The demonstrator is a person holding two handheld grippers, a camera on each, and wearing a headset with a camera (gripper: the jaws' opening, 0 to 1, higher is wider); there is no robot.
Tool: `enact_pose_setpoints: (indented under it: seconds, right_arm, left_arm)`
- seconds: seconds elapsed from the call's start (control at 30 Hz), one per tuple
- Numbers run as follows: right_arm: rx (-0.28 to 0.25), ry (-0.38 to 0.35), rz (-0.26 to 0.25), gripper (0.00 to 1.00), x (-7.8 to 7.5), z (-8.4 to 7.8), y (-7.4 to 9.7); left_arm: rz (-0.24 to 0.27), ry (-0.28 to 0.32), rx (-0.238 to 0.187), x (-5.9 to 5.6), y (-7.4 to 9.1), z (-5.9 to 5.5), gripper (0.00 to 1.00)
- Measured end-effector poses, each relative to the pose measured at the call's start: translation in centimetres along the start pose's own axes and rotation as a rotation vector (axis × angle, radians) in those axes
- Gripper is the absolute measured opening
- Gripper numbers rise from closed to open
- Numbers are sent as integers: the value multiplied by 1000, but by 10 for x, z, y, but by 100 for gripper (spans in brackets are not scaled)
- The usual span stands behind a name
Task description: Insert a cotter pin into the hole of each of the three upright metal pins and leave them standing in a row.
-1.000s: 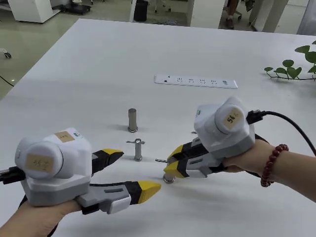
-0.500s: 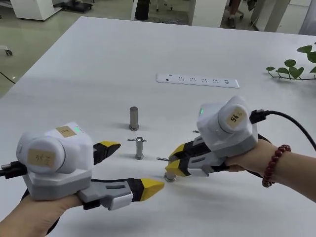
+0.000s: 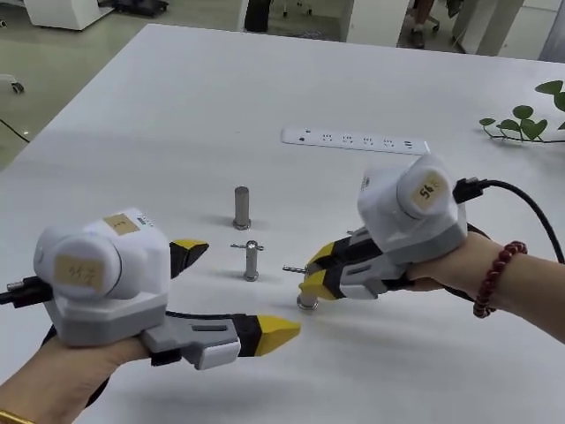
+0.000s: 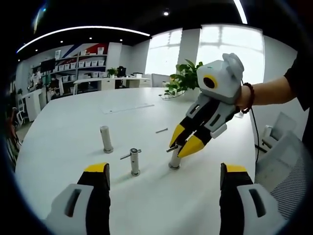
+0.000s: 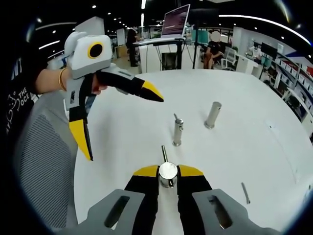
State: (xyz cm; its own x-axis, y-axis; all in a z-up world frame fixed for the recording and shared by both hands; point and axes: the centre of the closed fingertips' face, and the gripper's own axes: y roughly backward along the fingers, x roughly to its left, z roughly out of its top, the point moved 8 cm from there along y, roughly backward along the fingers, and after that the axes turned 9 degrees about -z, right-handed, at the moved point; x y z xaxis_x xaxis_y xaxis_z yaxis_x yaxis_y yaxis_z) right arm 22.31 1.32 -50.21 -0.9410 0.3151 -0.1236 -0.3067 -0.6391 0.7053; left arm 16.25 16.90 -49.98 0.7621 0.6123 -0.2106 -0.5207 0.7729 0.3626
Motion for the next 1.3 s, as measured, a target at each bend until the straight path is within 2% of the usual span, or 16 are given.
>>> enact_pose_setpoints:
  seconds: [0.17,0.4,0.63,0.93,1.1,1.3]
  right_arm:
    - [3,13,8,8,-2,2,-2]
    - [0,12,8,8,-9,5,-4]
    - [8,14,3,8,-15,5,-6]
    - [17,25,0,8,-20,3,-10]
    - [15,17,2,8,-25,1,-10]
    - [17,20,14,8,-28,-1,-12]
  left_arm:
    - [22,3,-6,3,1,1,98]
    - [40,7,-13,9,4,1,99]
    - [30,9,-6,8,3,0,99]
    - [15,15,-24,7,2,1,99]
    - [-6,22,-2,5,1,-2,99]
    - [-17,15,-27,4,0,1,99]
